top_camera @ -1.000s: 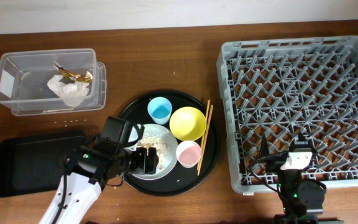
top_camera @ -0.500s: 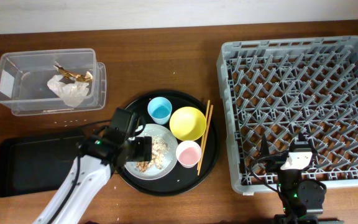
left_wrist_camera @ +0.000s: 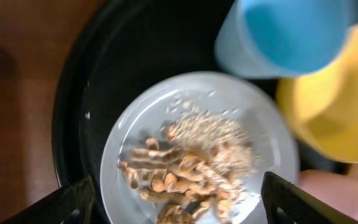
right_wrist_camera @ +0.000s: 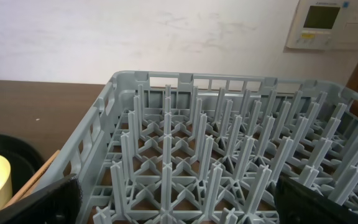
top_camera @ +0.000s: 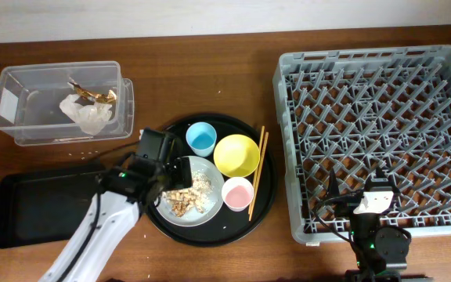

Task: Sort waste into correct bins and load items into the dishwasher rack

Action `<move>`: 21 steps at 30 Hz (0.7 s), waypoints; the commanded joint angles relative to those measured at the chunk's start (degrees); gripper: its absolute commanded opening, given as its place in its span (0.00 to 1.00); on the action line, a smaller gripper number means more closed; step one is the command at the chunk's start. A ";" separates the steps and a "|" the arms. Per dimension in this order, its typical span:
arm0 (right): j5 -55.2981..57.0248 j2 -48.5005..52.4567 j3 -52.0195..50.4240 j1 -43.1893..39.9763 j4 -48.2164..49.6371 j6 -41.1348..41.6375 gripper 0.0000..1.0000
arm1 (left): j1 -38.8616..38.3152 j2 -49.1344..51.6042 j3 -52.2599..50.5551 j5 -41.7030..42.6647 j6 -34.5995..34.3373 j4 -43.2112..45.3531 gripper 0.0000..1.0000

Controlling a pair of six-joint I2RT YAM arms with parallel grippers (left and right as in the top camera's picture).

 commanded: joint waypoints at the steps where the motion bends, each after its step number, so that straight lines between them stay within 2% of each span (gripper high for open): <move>1: 0.33 -0.39 -0.46 -0.33 -0.17 0.07 0.99 | 3.04 -6.23 1.95 -1.20 -1.16 -2.45 0.86; 3: 0.33 -0.39 -0.46 -0.33 -0.17 0.07 0.99 | 7.89 -9.38 1.95 -1.60 -1.16 -5.18 0.86; 5: 0.33 -0.39 -0.46 -0.33 -0.17 0.07 0.98 | 17.05 -13.79 1.95 -1.55 -3.43 -8.85 0.86; 6: 0.33 -0.39 -0.46 -0.33 -0.17 0.07 0.99 | 19.71 -15.02 1.95 -1.49 -4.22 -10.05 0.97; 8: 0.33 -0.39 -0.46 -0.33 -0.17 0.07 0.99 | 23.50 -16.85 1.95 -1.51 -4.15 -11.72 0.99; 12: 0.33 -0.39 -0.46 -0.33 -0.17 0.07 0.99 | 25.14 -17.44 1.95 -1.55 -4.11 -15.15 0.99; 21: 0.33 -0.39 -0.46 -0.33 -0.17 0.07 0.99 | 25.11 -17.44 1.95 -1.55 -4.13 -15.28 0.99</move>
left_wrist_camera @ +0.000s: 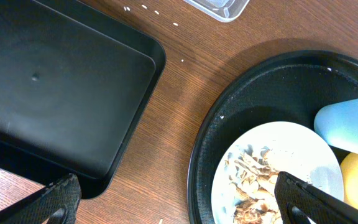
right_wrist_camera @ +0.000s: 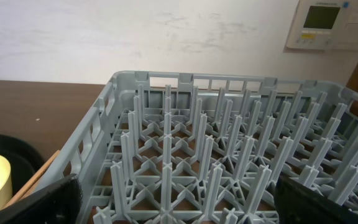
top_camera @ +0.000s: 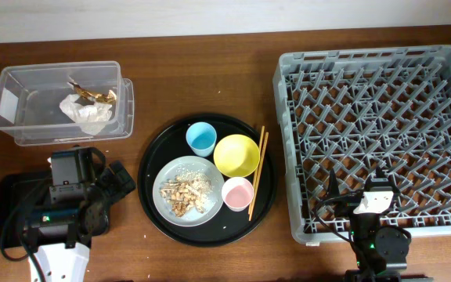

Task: Sort waste into correct bins and load items into the dishwasher rack

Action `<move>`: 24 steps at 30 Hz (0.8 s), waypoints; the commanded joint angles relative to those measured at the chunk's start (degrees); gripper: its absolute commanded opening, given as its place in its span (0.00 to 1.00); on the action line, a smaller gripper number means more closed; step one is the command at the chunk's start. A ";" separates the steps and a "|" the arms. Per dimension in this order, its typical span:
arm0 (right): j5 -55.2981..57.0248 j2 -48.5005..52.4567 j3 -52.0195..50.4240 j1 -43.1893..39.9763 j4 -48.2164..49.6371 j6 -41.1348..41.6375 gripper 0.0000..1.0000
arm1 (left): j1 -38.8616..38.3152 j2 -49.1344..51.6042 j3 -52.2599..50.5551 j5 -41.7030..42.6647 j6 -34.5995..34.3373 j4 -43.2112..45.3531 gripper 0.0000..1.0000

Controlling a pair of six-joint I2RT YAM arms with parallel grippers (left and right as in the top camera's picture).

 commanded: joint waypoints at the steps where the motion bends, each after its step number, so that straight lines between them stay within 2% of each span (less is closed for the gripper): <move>1: 0.33 -0.39 -0.46 -0.33 -0.17 0.11 0.99 | 0.31 -0.46 0.90 -0.22 -0.70 -0.11 0.99; 7: -0.74 -0.39 -0.46 -0.33 0.31 0.66 0.99 | 0.28 -0.44 0.90 -0.22 -0.70 -0.09 0.99; 9: -7.91 -0.39 -0.46 -0.33 0.90 2.78 0.99 | 0.31 -0.46 0.90 -0.22 -0.70 -0.09 0.99; 11: -22.69 -0.39 -0.46 -0.33 1.84 7.58 0.99 | 0.28 -0.46 0.90 -0.22 -0.68 -0.09 0.99; 15: -38.80 -0.39 -0.46 -0.33 1.88 16.98 0.99 | 0.31 -0.46 0.90 -0.22 -0.70 -0.09 0.99; 16: -45.59 -0.39 -0.46 -0.33 1.90 23.98 0.99 | 0.28 -0.46 0.90 -0.22 -0.70 -0.09 0.99; 20: -46.69 -0.39 -0.46 -0.33 2.84 37.48 0.99 | 0.31 -0.46 0.90 -0.24 -0.70 -0.09 0.99; 24: -46.73 -0.39 -0.46 -0.33 9.16 48.11 0.99 | 0.31 -0.46 0.90 -0.22 -0.70 -0.09 0.99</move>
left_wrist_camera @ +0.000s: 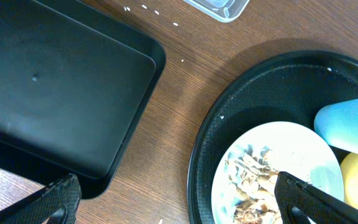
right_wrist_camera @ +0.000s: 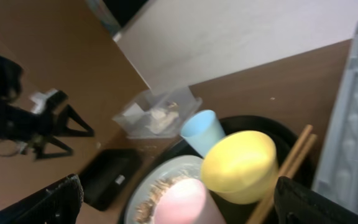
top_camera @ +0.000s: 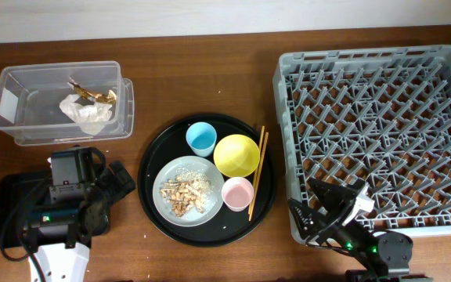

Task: Sort waste into correct bins and load items into the dishwasher rack

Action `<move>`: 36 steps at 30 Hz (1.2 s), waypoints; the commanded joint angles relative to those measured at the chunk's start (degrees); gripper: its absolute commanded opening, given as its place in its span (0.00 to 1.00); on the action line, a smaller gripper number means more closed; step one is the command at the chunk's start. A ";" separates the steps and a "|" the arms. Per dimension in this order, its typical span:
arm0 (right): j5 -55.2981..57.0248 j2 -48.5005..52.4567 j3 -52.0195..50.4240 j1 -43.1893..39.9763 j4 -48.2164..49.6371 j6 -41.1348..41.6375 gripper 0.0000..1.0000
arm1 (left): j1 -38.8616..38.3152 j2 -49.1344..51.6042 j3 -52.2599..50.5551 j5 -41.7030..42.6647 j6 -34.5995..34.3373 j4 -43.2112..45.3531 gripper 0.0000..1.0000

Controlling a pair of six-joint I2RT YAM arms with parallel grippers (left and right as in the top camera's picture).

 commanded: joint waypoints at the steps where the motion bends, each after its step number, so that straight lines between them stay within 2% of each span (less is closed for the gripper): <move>1: -1.51 -0.39 -0.39 -0.33 5.22 13.66 0.99 | 0.31 -0.44 0.90 -0.22 -0.70 -0.09 0.99; 5: -1.46 -0.39 -0.11 -0.33 15.61 22.91 0.98 | 0.31 -0.46 0.90 -0.24 -0.70 -0.09 0.99; 16: -0.26 2.23 10.27 -0.33 16.68 22.38 0.98 | 0.31 -0.46 0.90 -0.22 -0.70 -0.11 0.99; 20: -0.90 8.02 13.75 -0.33 16.74 21.24 0.98 | 0.28 -0.46 0.90 -0.22 -0.70 -0.09 0.99; 24: -4.11 17.07 23.06 -0.33 15.26 16.46 0.98 | 0.31 -0.46 0.90 -0.22 -0.70 -0.09 0.99; 29: -8.63 34.51 40.41 -0.31 -0.63 3.54 0.98 | 0.28 -0.46 0.90 -0.22 -0.68 -0.09 0.99; 33: -8.31 45.99 53.90 1.25 -18.95 -7.32 0.99 | 0.28 -0.46 0.90 -0.22 -0.70 -0.09 0.99; 36: 3.04 49.53 57.53 9.38 -32.28 -13.35 0.98 | 0.31 -0.46 0.90 -0.22 -0.70 -0.09 0.99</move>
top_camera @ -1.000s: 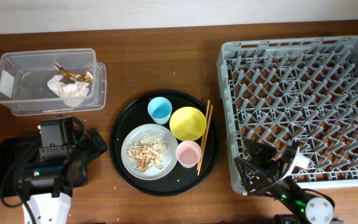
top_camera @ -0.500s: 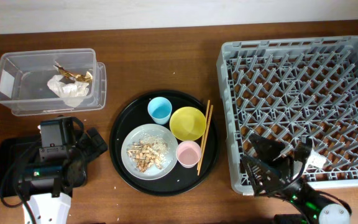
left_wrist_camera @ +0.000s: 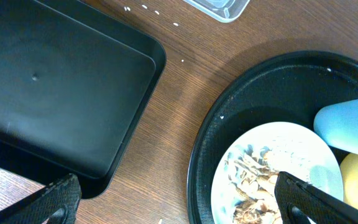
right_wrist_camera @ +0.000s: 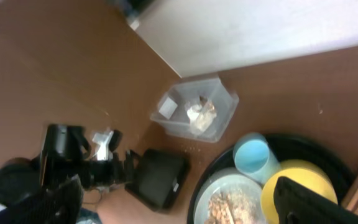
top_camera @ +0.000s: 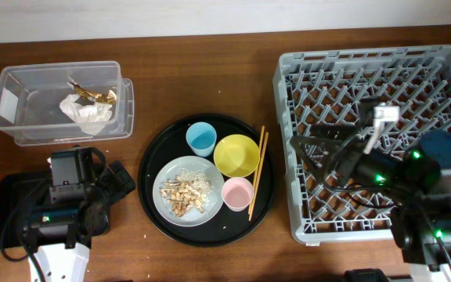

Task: Sort waste into correct bins and load items into the dishwasher rack
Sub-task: 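Reach the right gripper over the tray toward the pink cup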

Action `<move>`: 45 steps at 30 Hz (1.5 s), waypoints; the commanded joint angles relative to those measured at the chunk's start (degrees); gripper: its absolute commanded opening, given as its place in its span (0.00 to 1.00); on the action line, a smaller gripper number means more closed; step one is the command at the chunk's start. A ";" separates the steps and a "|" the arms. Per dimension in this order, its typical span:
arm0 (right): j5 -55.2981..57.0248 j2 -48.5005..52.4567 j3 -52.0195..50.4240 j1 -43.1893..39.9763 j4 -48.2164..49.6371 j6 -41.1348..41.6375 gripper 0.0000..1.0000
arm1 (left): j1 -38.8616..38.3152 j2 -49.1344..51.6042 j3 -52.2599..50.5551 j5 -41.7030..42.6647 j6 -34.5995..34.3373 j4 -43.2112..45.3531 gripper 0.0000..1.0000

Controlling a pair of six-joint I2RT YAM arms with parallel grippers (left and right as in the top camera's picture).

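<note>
A round black tray (top_camera: 156, 160) carries a white plate of food scraps (top_camera: 188, 190), a blue cup (top_camera: 201, 139), a yellow bowl (top_camera: 236, 154), a pink cup (top_camera: 237, 193) and chopsticks (top_camera: 257, 168). The grey dishwasher rack (top_camera: 374, 133) stands at the right with no dishes in it. My left gripper (top_camera: 112, 196) is open and holds nothing, at the right end of the black rectangular tray (top_camera: 22, 204). In its wrist view the plate (left_wrist_camera: 272, 168) lies ahead to the right. My right gripper (top_camera: 308, 160), open with nothing in it, hovers over the rack's left part and points at the round tray.
A clear plastic bin (top_camera: 61, 102) with crumpled paper and a wrapper stands at the back left. Crumbs dot the wood between the bin and the black rectangular tray (left_wrist_camera: 48, 87). The right wrist view takes in the bin (right_wrist_camera: 197, 115) and blue cup (right_wrist_camera: 250, 154).
My right arm was low at the rack's front edge and is now higher, over the rack's left middle, still facing the round tray. The left arm has not moved.
My left gripper stood open over the plate of scraps on the round tray. It then was back over the black rectangular tray, holding nothing, and stayed. My right arm rested at the rack's front, then faced the round tray, and is now above the rack.
</note>
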 commanded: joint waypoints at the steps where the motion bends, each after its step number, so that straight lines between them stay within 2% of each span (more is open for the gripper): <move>1: 14.10 2.08 3.17 9.77 -9.18 -8.00 0.98 | 0.28 -0.39 0.87 -0.24 -0.52 -0.07 0.99; 4: 35.17 4.02 3.39 26.32 -16.00 -7.91 0.98 | 0.31 -0.39 0.87 -0.24 -0.52 -0.07 0.99; 7: 46.80 10.82 6.58 37.97 -21.42 -4.74 0.98 | 0.31 -0.39 0.87 -0.26 -0.52 -0.07 0.99; 10: 48.50 20.79 14.29 42.97 -29.81 -4.57 0.99 | 0.28 -0.39 0.87 -0.24 -0.50 -0.07 0.99; 11: 48.50 26.01 18.10 44.37 -32.39 -2.19 0.98 | 0.28 -0.39 0.87 -0.26 -0.52 -0.07 0.99; 16: 48.26 32.74 19.10 46.10 -33.11 1.99 0.99 | 0.31 -0.39 0.87 -0.24 -0.52 -0.07 0.99; 19: 44.39 33.40 19.10 46.10 -32.35 1.99 0.99 | 0.28 -0.39 0.87 -0.24 -0.52 -0.07 0.99; 26: 44.26 33.46 19.04 46.10 -29.29 1.99 0.99 | 0.28 -0.39 0.87 -0.24 -0.52 -0.07 0.99; 34: 33.79 35.26 18.99 46.10 -28.94 1.97 0.99 | 0.31 -0.37 0.87 -0.24 -0.52 -0.07 0.99; 38: 34.07 35.26 18.99 46.10 -28.61 1.99 0.99 | 0.28 -0.39 0.87 -0.24 -0.52 -0.07 0.99; 42: 40.87 35.52 18.99 46.10 -31.01 9.05 0.99 | 0.28 -0.39 0.87 -0.26 -0.50 -0.07 0.99; 45: 41.46 36.79 18.99 46.10 -31.63 9.25 0.99 | 0.28 -0.39 0.87 -0.24 -0.52 -0.07 0.99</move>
